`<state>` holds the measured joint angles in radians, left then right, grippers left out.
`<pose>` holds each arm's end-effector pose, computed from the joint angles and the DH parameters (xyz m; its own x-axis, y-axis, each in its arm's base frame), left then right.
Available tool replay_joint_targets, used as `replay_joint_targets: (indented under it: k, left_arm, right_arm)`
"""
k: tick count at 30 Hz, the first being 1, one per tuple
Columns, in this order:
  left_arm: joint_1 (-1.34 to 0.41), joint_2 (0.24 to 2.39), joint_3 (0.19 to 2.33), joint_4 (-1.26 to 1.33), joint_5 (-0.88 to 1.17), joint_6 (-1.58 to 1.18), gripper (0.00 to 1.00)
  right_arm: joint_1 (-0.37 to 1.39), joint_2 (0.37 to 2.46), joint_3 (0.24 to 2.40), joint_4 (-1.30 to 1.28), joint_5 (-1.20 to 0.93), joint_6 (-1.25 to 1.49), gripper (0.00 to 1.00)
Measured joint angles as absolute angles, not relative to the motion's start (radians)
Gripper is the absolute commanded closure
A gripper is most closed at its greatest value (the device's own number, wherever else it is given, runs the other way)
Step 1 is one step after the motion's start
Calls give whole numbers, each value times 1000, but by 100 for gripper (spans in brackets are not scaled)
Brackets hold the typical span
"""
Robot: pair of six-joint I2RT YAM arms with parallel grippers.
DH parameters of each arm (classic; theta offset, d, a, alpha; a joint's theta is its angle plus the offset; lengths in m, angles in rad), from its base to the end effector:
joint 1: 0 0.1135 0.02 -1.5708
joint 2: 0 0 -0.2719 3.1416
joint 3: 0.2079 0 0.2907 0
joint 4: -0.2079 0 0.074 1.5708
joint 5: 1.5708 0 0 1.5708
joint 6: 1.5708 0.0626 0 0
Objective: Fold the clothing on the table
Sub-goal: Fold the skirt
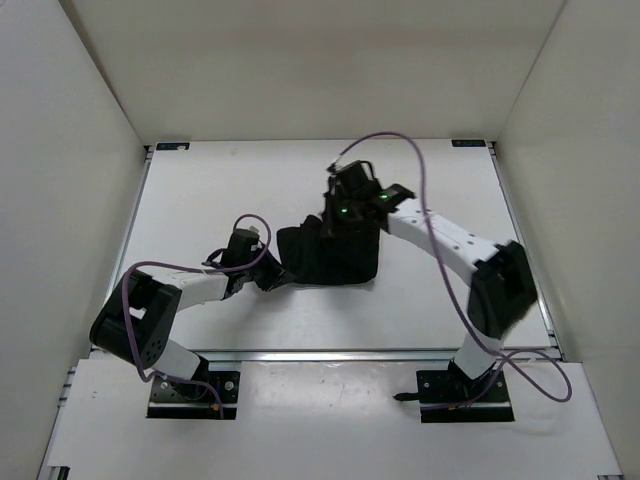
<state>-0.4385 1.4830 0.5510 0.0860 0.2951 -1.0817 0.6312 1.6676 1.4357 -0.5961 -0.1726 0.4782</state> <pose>0.2663 -0.1450 0.0915 -0.8312 -0.5431 -0.1193 -0.3254 0.6491 -0.6876 0.3397 0.2616 0.2772 -0.8386 -0.0514 -0.5423 -0.3257 0.8453 0.4236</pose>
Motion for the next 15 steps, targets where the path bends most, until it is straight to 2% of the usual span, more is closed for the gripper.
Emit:
replay_joint_targets:
  k: [5, 9, 13, 15]
  left_arm:
    - [-407, 1483, 550, 50, 305, -1058, 96]
    - [-382, 1485, 545, 12, 311, -1008, 88]
    - [-367, 1498, 532, -7, 343, -968, 67]
    - [-356, 1498, 525, 9, 369, -958, 64]
  right_arm:
    - [764, 1942, 1546, -547, -163, 458, 100]
    - [834, 2106, 1643, -579, -160, 429, 100]
    - [864, 2205, 1764, -650, -179, 402, 100]
    - [871, 2257, 1863, -707, -186, 387, 100]
